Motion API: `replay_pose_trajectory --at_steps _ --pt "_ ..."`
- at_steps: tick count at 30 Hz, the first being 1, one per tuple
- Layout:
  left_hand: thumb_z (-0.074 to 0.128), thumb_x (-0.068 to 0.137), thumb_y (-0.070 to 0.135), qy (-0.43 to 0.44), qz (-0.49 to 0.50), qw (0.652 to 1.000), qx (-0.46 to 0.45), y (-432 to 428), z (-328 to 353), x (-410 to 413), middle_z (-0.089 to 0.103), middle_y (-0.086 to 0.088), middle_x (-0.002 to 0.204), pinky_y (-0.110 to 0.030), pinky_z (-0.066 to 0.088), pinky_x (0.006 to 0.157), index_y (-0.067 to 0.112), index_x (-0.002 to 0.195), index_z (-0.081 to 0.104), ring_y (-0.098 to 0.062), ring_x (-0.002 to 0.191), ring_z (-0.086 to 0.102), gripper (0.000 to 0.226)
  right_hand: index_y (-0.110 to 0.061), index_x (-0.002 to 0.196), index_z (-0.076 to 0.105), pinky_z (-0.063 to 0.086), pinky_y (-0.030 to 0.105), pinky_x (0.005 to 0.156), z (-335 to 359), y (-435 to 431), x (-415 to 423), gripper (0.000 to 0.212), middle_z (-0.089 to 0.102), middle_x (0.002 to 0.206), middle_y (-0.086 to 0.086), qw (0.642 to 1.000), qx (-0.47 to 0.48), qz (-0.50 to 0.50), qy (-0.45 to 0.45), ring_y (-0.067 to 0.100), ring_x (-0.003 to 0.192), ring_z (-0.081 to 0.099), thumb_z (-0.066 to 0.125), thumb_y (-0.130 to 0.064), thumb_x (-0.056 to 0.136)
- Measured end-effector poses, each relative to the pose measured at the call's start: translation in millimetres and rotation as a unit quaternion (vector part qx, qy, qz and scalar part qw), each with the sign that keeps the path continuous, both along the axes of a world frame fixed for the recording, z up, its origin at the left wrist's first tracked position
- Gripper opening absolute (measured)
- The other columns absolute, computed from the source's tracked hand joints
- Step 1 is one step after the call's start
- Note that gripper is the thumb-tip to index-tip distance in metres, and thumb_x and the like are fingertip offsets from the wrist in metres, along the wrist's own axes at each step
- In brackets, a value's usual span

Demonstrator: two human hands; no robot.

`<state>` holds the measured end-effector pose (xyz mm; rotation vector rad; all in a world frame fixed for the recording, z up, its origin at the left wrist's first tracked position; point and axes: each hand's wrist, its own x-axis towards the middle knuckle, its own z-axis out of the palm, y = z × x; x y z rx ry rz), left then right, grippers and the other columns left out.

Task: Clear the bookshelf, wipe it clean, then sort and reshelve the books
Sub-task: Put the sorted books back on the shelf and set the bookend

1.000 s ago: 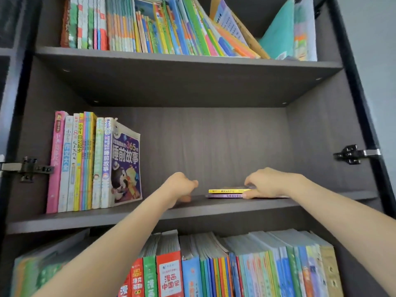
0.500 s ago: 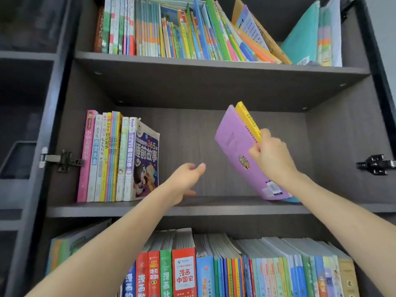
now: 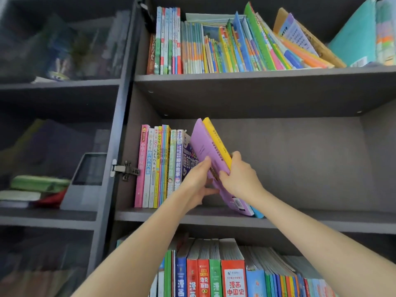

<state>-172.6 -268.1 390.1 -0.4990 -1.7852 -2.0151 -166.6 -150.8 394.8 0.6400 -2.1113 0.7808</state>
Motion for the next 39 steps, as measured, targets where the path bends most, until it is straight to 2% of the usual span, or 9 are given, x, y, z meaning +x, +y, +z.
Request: replay_pose_trajectory --at_steps 5,10,14,17,20,23,27,30,39 --pt "0.041 0.099 0.046 0.002 0.001 1.0 -0.009 -0.1 11.4 12.8 0.062 0.007 0.099 -0.027 0.053 0.065 0.026 0.111 0.055 -0.01 0.089 0.06 0.027 -0.011 0.121 0.044 0.052 0.03 0.078 -8.6 -28.8 -10.8 0.023 0.058 0.123 0.009 0.99 -0.121 0.049 0.048 0.024 0.101 0.061 0.048 -0.015 0.099" --pt "0.045 0.099 0.041 0.058 0.114 0.987 -0.094 -16.8 28.7 10.3 0.064 0.006 0.104 -0.022 0.047 0.074 0.027 0.11 0.061 -0.009 0.098 0.059 0.024 -0.009 0.111 0.047 0.038 0.011 0.057 0.2 -75.8 -37.8 0.014 0.061 0.108 0.005 0.936 -0.32 0.148 0.013 0.017 0.087 0.057 0.046 -0.019 0.1" --pt "0.045 0.097 0.018 0.095 0.277 0.949 -0.116 -50.6 21.9 0.5 0.061 -0.002 0.075 -0.036 0.05 0.074 0.01 0.087 0.066 -0.019 0.075 0.056 0.024 -0.015 0.132 0.042 0.05 0.026 0.079 -5.7 -111.9 -68.9 0.031 0.061 0.116 0.003 0.96 -0.196 0.199 -0.028 0.02 0.104 0.061 0.043 -0.015 0.101" --pt "0.045 0.098 0.015 0.07 0.346 0.92 -0.173 -68.9 7.1 -1.6 0.066 -0.009 0.104 -0.039 0.054 0.088 0.011 0.117 0.062 -0.026 0.096 0.064 0.026 -0.028 0.145 0.027 0.044 0.02 0.093 -4.6 -120.5 -86.8 0.055 0.052 0.129 -0.01 0.923 -0.152 0.333 -0.117 0.006 0.115 0.054 0.049 -0.011 0.098" --pt "0.051 0.098 0.02 0.068 0.374 0.894 -0.236 -77.3 -3.3 -5.0 0.065 -0.011 0.118 -0.032 0.055 0.081 0.008 0.13 0.055 -0.022 0.1 0.063 0.035 -0.046 0.149 0.006 0.034 0.046 0.111 -3.2 -107.6 -108.5 0.093 0.038 0.148 -0.01 0.92 -0.05 0.316 -0.225 0.017 0.134 0.039 0.068 -0.024 0.083" --pt "0.056 0.096 0.027 0.078 0.401 0.868 -0.284 -74.1 -11.5 -9.0 0.065 -0.009 0.116 -0.023 0.05 0.076 0.009 0.13 0.055 -0.019 0.097 0.063 0.039 -0.045 0.15 0.002 0.024 0.047 0.116 -5.2 -82.4 -116.4 0.106 0.036 0.151 -0.002 0.892 0.037 0.297 -0.338 0.023 0.137 0.033 0.073 -0.014 0.077" --pt "0.06 0.093 0.026 0.076 0.431 0.848 -0.299 -65.3 -18.2 -18.1 0.067 -0.003 0.105 -0.024 0.053 0.079 0.012 0.116 0.063 -0.014 0.091 0.063 0.027 -0.036 0.151 0.013 0.034 0.038 0.112 -4.6 -77.1 -117.3 0.099 0.044 0.144 -0.006 0.906 0.09 0.281 -0.304 0.017 0.131 0.041 0.077 -0.017 0.077" --pt "0.058 0.094 0.023 0.067 0.466 0.832 -0.295 -64.4 -17.4 -23.4 0.063 0.0 0.093 -0.02 0.046 0.07 0.012 0.106 0.064 -0.011 0.082 0.058 0.017 -0.027 0.154 -0.001 0.043 0.038 0.106 -5.2 -92.6 -120.6 0.111 0.037 0.151 0.0 0.932 0.126 0.225 -0.253 0.021 0.13 0.044 0.077 -0.023 0.075" --pt "0.064 0.09 0.027 0.059 0.495 0.81 -0.307 -64.6 -18.4 -28.1 0.057 0.002 0.079 -0.018 0.041 0.062 0.015 0.082 0.054 -0.01 0.073 0.055 0.017 -0.028 0.154 0.004 0.036 0.039 0.111 -7.9 -84.5 -122.8 0.109 0.028 0.156 -0.003 0.926 0.134 0.247 -0.252 0.022 0.139 0.032 0.078 -0.016 0.074"
